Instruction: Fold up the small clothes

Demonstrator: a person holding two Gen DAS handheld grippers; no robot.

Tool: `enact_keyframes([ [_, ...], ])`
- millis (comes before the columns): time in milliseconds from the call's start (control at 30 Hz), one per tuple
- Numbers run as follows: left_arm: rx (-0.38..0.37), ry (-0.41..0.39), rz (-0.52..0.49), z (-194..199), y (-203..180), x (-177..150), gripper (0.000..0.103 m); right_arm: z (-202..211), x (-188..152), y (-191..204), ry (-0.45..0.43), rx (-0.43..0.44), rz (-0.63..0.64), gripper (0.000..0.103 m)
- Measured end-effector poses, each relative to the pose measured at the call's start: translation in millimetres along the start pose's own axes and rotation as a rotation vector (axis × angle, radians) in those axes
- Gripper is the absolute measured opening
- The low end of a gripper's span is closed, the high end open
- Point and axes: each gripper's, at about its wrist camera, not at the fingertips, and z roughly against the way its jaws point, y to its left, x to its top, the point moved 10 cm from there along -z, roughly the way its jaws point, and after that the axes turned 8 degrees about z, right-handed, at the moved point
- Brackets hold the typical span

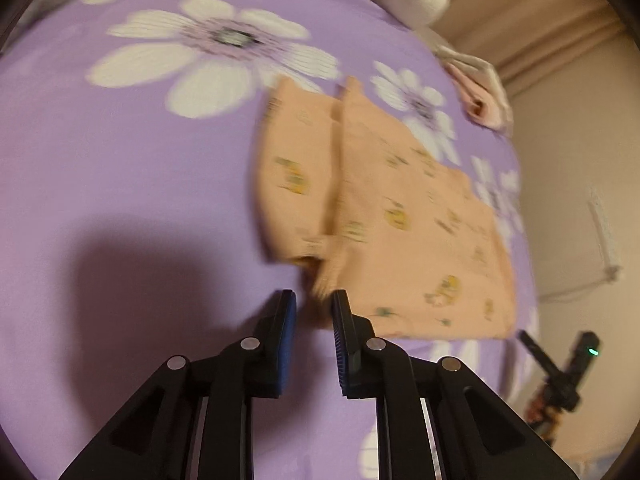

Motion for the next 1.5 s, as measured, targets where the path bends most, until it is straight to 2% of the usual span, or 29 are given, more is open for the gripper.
enact_keyframes([
  [33,0.014,-0.016,0.004,5,4,2,0.014,3,2,2,-0.008,0.002,0.005,0.007],
  [133,-0.029,-0.040,0.001,21,-2,3,0.014,9,12,10,-0.033,0.019,0.017,0.013],
  [167,-0.035,-0.051,-0.011,24,-8,5,0.014,10,15,15,-0.043,0.034,0.023,0.019],
  [200,-0.045,-0.061,-0.027,28,-15,6,0.014,11,19,22,-0.053,0.055,0.025,0.029],
  [267,-0.080,-0.079,-0.062,32,-35,9,0.014,10,25,35,-0.066,0.091,0.029,0.034],
  [333,-0.119,-0.089,-0.115,32,-63,13,0.014,7,30,50,-0.074,0.125,0.046,0.034],
  [433,-0.138,-0.070,-0.164,14,-92,18,0.014,-5,41,72,-0.073,0.151,0.083,0.034],
  [533,-0.098,-0.080,-0.193,-8,-100,23,0.014,-17,50,82,-0.072,0.147,0.099,0.030],
  [633,-0.037,-0.071,-0.178,-35,-88,23,0.014,-33,55,84,-0.059,0.164,0.077,0.029],
  [733,0.019,-0.052,-0.164,-45,-66,16,0.014,-46,48,72,-0.026,0.120,0.060,0.029],
  [800,-0.016,-0.027,-0.143,-45,-54,8,0.014,-54,33,60,0.015,0.100,0.045,0.026],
  [933,-0.079,-0.003,-0.113,-31,-40,-7,0.014,-54,9,46,0.045,0.118,0.012,0.025],
  [1100,-0.081,-0.022,-0.117,-10,-41,-22,0.014,-38,6,45,0.031,0.131,-0.001,0.029],
  [1167,-0.080,-0.041,-0.117,0,-41,-27,0.019,-28,9,50,0.011,0.125,0.018,0.032],
  [1233,-0.087,-0.058,-0.104,7,-41,-28,0.039,-21,12,57,-0.006,0.131,0.034,0.036],
  [1300,-0.095,-0.084,-0.080,15,-38,-27,0.050,-16,16,64,-0.021,0.142,0.043,0.039],
  [1400,-0.107,-0.118,-0.055,26,-35,-22,0.050,-11,20,77,-0.042,0.170,0.055,0.047],
  [1500,-0.121,-0.140,-0.056,34,-39,-14,0.050,-14,21,90,-0.040,0.179,0.072,0.047],
])
